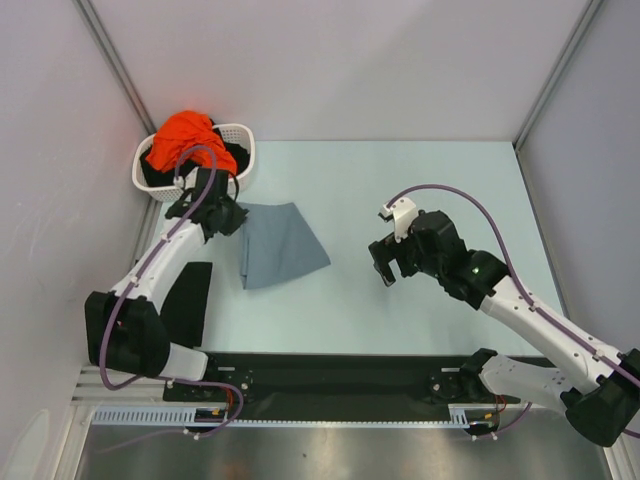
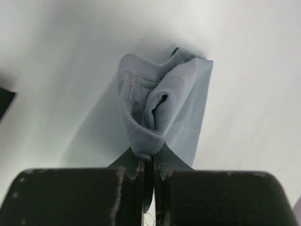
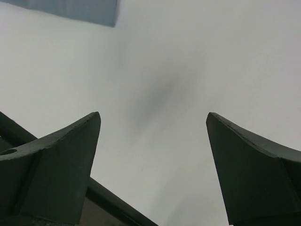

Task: Fold and stack the t-shirts
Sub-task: Neatly place the folded tshirt to the corner

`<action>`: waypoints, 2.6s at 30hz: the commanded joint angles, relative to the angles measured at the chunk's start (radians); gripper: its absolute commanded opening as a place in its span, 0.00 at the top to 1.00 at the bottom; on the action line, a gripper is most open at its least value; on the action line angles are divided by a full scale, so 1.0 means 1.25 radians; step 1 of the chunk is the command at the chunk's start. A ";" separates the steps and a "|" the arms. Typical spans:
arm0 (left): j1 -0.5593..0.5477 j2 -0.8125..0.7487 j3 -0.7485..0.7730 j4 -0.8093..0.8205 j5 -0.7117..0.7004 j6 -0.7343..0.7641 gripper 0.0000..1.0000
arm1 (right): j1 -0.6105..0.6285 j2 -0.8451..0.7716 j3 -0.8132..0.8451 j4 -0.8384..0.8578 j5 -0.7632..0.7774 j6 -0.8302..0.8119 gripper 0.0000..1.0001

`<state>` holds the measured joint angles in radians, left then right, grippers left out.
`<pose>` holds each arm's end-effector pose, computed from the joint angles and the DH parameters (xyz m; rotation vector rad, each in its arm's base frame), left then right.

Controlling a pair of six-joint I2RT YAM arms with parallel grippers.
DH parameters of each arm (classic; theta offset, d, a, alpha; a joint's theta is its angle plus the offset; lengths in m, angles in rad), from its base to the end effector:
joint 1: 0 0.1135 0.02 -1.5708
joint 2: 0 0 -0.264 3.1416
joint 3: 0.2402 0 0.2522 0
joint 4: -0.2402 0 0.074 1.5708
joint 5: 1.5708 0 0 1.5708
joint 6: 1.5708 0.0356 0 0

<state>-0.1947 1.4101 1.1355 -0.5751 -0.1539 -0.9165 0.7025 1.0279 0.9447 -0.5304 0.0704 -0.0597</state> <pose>0.2972 -0.0531 0.2834 -0.9249 2.2504 -0.3243 0.1712 0.1417 0.3159 -0.7798 2.0541 0.2866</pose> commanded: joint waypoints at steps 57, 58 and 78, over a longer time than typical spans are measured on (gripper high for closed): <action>0.328 -0.095 0.282 -0.290 -0.162 0.245 1.00 | 0.017 0.037 0.016 0.034 -0.035 -0.052 0.00; 0.330 -0.095 0.286 -0.293 -0.159 0.248 1.00 | 0.017 0.038 0.016 0.034 -0.033 -0.052 0.00; 0.395 -0.119 0.287 -0.289 -0.082 0.347 1.00 | 0.021 0.033 -0.004 0.041 -0.031 -0.050 0.00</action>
<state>0.2779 1.3098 1.4647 -0.9745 -0.2729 -0.5301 0.7242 1.0824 0.9459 -0.5159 0.0292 -0.1135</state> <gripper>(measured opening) 0.047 0.995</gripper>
